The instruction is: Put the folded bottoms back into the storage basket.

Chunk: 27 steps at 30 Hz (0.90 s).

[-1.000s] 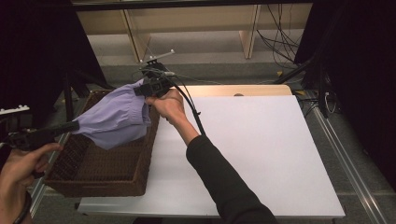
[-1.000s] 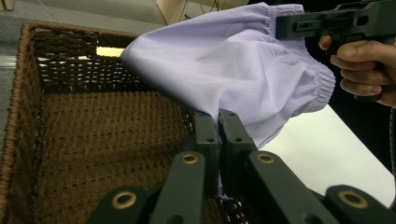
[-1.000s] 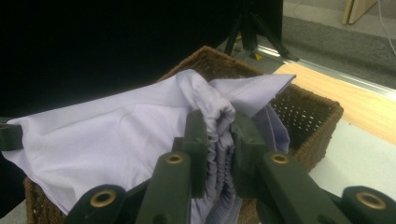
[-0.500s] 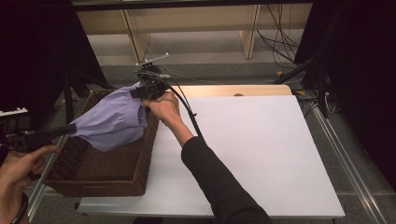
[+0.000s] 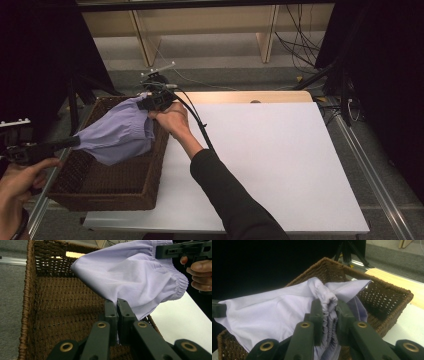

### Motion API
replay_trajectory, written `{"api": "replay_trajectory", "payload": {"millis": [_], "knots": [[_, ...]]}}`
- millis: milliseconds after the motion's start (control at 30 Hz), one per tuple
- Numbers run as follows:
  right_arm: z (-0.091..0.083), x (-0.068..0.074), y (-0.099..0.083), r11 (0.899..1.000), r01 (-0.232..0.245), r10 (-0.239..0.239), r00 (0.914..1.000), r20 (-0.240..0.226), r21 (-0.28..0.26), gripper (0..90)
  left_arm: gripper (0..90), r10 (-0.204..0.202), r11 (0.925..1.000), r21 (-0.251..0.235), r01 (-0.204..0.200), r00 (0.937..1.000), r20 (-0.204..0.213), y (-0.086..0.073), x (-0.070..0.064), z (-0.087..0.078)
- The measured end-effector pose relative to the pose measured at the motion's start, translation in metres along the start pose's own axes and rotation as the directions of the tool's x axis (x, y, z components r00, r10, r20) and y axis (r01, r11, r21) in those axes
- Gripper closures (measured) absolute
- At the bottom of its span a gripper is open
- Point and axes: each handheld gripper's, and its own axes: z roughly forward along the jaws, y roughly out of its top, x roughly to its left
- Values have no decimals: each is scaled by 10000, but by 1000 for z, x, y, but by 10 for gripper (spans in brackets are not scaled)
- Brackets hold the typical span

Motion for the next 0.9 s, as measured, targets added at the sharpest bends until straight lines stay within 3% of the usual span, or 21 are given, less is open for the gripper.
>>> {"api": "replay_trajectory", "payload": {"millis": [900], "knots": [[20,-2,-9,9993,-99,98,9999,20,370,785,872,-79,9983,568,103,9990,-437,-6,10,8]]}}
